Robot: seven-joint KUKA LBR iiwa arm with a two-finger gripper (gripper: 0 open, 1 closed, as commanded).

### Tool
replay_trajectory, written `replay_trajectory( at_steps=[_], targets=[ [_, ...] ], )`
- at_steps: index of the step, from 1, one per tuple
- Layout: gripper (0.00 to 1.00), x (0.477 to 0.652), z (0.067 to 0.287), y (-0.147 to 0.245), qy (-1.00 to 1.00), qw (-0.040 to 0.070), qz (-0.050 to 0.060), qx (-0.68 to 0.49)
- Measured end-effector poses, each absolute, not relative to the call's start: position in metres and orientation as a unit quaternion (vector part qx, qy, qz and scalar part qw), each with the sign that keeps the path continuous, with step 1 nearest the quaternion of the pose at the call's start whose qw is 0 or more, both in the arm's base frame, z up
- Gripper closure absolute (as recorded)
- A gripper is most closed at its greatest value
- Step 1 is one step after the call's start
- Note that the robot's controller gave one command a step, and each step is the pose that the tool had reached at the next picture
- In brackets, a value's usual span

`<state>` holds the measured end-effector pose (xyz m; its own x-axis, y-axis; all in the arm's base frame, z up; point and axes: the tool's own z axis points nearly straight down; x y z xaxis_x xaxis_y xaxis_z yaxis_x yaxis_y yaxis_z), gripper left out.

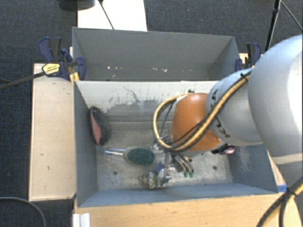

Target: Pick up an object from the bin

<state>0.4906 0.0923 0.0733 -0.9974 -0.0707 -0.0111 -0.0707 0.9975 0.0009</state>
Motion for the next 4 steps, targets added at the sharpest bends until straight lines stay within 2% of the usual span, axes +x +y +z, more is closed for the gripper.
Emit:
replay_trajectory(
  at_steps=[1,2,3,4],
  targets=[
    [1.00,0.493,0.075,0.093,0.999,0.009,0.002,-0.038],
    [1.00,0.520,0.252,0.093,0.999,0.006,0.001,-0.048],
    [0.00,0.518,0.247,0.092,0.999,0.002,0.000,-0.050],
    [0.00,0.533,0.076,0.061,0.980,0.000,0.000,-0.198]
  ],
)
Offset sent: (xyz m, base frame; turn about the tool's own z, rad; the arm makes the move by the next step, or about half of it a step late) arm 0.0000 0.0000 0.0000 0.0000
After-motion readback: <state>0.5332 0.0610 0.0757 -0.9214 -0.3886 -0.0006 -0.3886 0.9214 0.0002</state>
